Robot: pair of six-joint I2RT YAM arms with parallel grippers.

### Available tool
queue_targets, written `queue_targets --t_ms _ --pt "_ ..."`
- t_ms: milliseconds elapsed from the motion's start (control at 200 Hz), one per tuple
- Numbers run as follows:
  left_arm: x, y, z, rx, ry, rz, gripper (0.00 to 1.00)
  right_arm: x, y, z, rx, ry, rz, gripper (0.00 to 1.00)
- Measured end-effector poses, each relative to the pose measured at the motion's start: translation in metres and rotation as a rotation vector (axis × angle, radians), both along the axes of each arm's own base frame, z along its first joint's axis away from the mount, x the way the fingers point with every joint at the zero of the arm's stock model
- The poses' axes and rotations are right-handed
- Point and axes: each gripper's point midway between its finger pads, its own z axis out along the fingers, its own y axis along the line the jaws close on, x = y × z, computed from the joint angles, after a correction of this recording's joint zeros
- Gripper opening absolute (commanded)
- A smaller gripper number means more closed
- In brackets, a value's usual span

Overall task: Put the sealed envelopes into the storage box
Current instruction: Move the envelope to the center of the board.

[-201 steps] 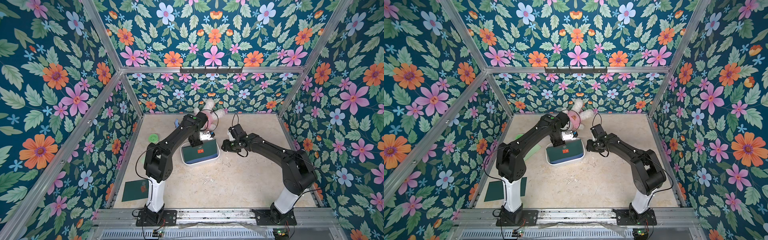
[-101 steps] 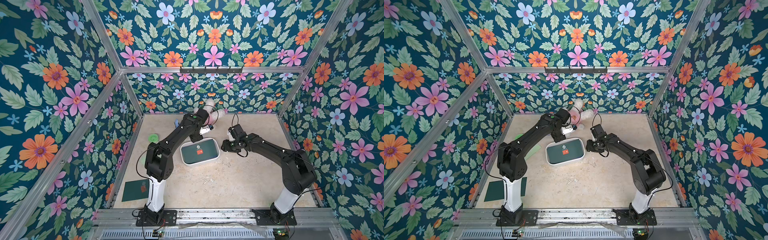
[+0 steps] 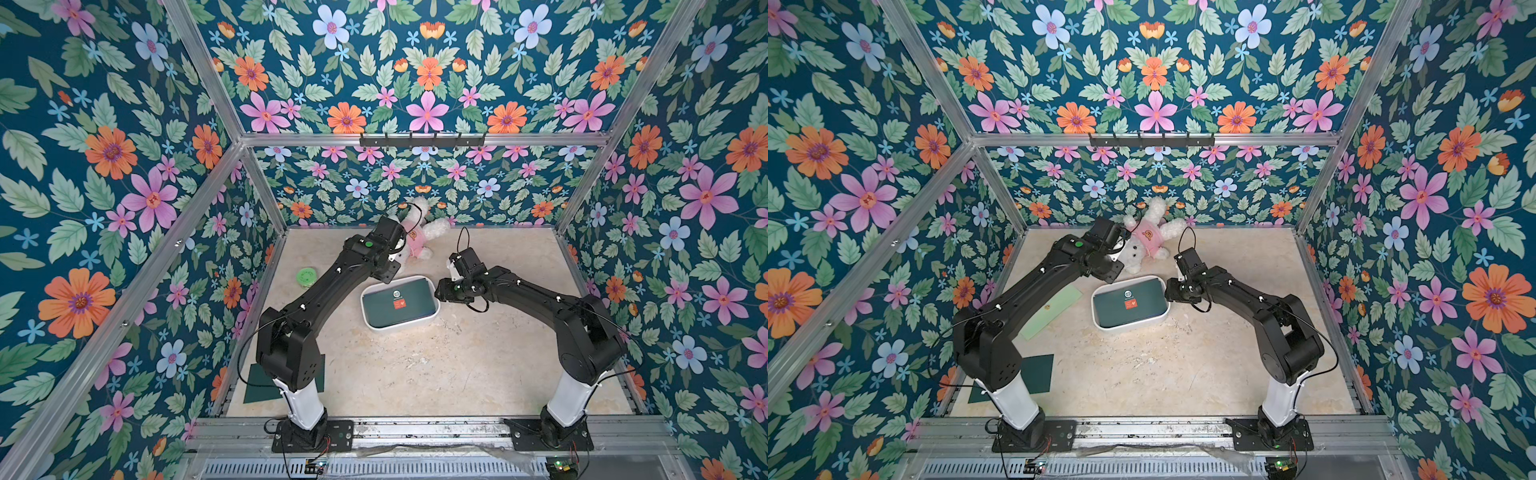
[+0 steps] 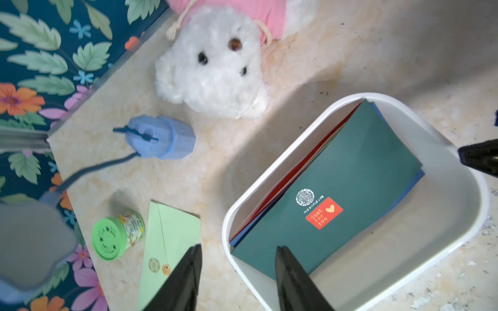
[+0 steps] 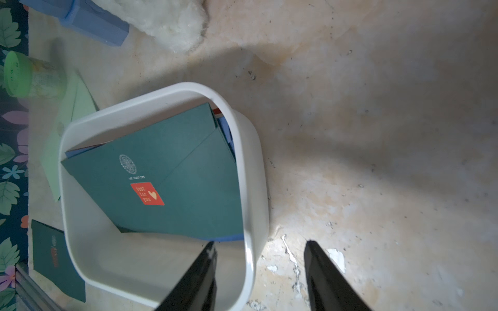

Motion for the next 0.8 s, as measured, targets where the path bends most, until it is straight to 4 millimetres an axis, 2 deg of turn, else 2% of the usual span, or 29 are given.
queue_targets --t_ms 70,375,510,680,800 --pt "-0.006 0.016 -0.008 -0.039 0.004 0.08 0.53 0.001 0.004 -0.003 0.0 0.004 0.006 0.5" --pt "-0.02 0.109 -0.047 -0.205 0.01 0.471 0.55 0.0 0.004 -0.019 -0.012 0.03 0.008 0.37" --pt "-0.021 0.144 -0.064 -0.28 0.001 0.621 0.54 -0.003 0.004 -0.024 -0.009 0.041 0.013 0.26" --pt "-0.021 0.156 -0.087 -0.326 0.021 0.704 0.54 -0.003 0.005 -0.025 -0.004 0.038 0.01 0.22" --pt "-0.019 0.163 -0.105 -0.343 0.032 0.763 0.53 -0.003 -0.006 -0.025 -0.012 0.048 -0.026 0.21"
